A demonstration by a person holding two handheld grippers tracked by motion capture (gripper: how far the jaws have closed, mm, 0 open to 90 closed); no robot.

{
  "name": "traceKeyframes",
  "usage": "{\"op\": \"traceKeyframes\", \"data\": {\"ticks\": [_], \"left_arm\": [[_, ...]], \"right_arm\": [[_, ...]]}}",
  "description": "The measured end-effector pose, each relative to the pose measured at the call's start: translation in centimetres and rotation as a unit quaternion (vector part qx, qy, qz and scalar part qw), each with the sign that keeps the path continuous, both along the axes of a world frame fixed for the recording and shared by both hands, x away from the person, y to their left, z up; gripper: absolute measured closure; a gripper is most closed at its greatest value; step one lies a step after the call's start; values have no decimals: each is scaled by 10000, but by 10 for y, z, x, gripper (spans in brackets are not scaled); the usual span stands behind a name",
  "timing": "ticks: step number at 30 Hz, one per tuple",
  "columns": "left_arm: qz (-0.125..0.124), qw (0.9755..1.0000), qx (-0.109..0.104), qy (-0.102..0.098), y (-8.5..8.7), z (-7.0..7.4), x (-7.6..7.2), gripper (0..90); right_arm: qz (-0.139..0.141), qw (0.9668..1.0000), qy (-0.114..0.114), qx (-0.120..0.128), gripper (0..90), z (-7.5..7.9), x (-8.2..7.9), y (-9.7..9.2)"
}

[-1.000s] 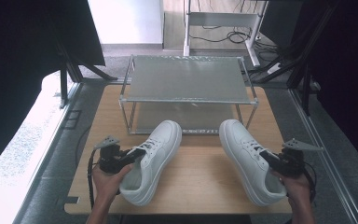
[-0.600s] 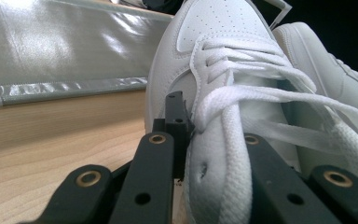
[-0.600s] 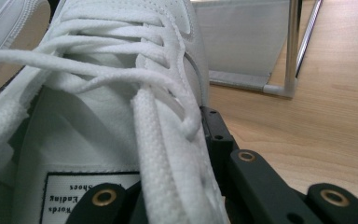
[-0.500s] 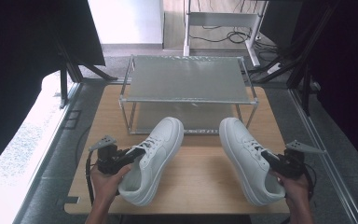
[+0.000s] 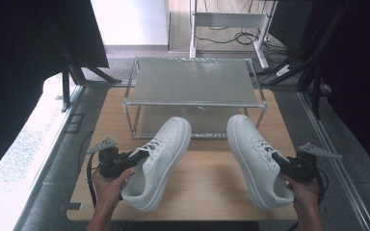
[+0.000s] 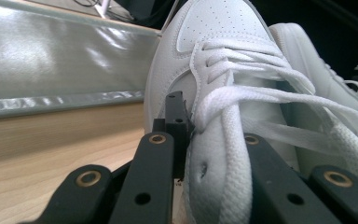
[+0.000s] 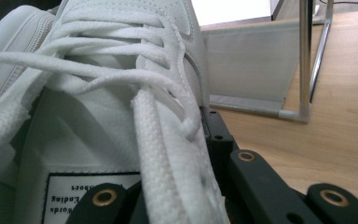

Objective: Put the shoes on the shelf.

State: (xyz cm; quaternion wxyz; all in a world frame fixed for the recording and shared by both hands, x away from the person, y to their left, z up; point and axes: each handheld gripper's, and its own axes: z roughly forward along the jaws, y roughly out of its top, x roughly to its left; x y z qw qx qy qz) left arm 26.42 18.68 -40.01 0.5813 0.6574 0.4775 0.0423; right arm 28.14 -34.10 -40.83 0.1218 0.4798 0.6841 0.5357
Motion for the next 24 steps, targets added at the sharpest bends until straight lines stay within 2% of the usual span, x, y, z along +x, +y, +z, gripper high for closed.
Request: {"op": "traceKeyframes", "data": {"ticks": [5,12,17,20,24], "left_arm": [[15,9999,-61,-125,0,11,2,825],[-102,9998,-133,-131,-4,18,11,826],[-87,9997,-131,-164,-5,28,18,826],[-83,9993,-310,-176,-3,36,24,826],[-87,9991,-350,-236,-4,44,27,825]], "right_arm": [[3,9999,-115,87,881,10,2,4],[8,9996,-277,91,882,22,10,10],[100,9989,-354,293,882,29,15,16],[107,9986,-465,241,882,40,18,20],[89,9983,-528,251,882,50,20,22]]}}
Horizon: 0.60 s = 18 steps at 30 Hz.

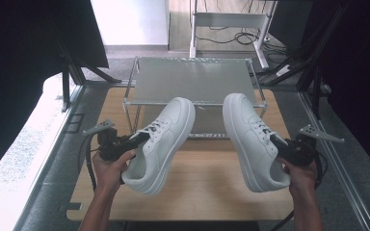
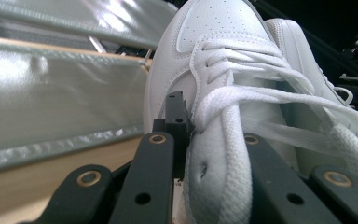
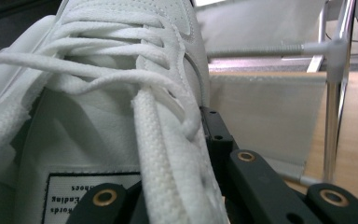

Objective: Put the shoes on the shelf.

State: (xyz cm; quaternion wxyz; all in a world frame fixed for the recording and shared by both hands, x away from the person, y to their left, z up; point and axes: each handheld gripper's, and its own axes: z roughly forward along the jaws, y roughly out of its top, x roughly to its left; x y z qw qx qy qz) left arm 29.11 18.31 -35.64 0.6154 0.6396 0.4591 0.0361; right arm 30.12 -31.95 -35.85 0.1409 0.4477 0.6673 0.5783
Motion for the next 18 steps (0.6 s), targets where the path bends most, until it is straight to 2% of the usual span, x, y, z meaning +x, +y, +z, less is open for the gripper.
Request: {"op": "traceKeyframes", "data": {"ticks": [4,6,9,13,18], "left_arm": [[30,10000,-60,-40,-2,11,11,824],[43,9999,-71,-62,-2,14,13,824],[104,9997,-164,-119,-3,21,24,824],[114,9996,-227,-131,-6,27,34,824],[112,9997,-176,-151,-9,35,43,825]], "right_arm": [[-5,9999,-106,-8,882,17,6,4],[3,9999,-117,-25,882,20,9,5],[-35,9998,-163,-67,883,32,19,8],[-84,9998,-156,-56,883,39,28,11],[-101,9998,-143,-37,884,45,38,15]]}}
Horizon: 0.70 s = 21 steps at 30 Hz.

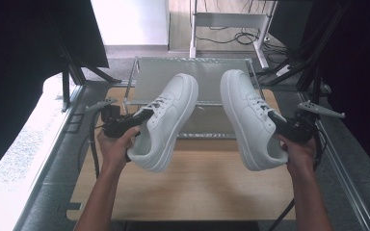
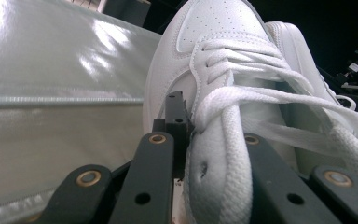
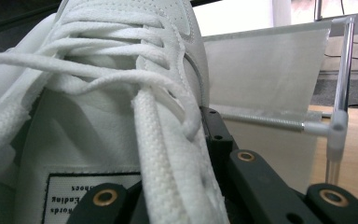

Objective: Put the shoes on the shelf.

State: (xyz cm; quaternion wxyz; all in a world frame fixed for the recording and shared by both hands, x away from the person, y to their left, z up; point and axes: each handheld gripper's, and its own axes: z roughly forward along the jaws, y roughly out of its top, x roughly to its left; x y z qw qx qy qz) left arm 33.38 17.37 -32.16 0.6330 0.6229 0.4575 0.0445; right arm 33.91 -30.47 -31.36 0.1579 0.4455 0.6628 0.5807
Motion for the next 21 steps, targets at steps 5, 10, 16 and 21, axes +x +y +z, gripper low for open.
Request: {"op": "traceKeyframes", "data": {"ticks": [5,10,16,21], "left_arm": [[108,9999,-13,-22,-1,11,13,825],[156,9999,42,-17,-4,18,23,825],[302,9992,226,-94,-13,30,38,824],[250,9996,148,-51,-18,38,51,824]], "right_arm": [[33,9999,44,-146,884,10,14,13],[21,9999,6,-166,884,19,22,18],[-183,9998,1,-117,884,33,39,22],[-309,9994,75,-165,883,39,54,26]]}}
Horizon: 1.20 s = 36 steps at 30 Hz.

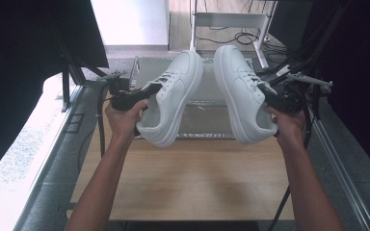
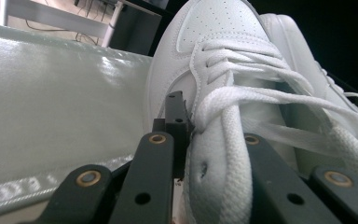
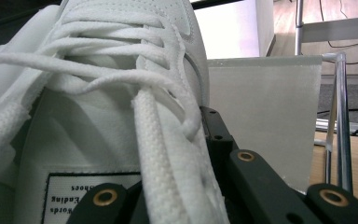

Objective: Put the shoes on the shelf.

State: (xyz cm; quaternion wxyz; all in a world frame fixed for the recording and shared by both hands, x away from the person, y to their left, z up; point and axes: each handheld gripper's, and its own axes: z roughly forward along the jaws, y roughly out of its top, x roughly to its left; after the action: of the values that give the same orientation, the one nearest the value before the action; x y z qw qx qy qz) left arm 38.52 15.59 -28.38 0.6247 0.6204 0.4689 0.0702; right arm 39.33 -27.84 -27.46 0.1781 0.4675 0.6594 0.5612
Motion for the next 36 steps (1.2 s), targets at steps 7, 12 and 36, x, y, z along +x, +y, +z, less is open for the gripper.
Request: {"op": "traceKeyframes", "data": {"ticks": [7,12,36], "left_arm": [[95,9998,-127,102,-3,6,17,823],[133,9997,-143,166,-7,11,30,823],[934,9936,57,633,-12,19,104,822]], "right_arm": [[-24,10000,56,-35,883,6,12,4],[-126,9998,121,-39,883,12,24,7],[-734,9954,536,-291,883,22,94,45]]}}
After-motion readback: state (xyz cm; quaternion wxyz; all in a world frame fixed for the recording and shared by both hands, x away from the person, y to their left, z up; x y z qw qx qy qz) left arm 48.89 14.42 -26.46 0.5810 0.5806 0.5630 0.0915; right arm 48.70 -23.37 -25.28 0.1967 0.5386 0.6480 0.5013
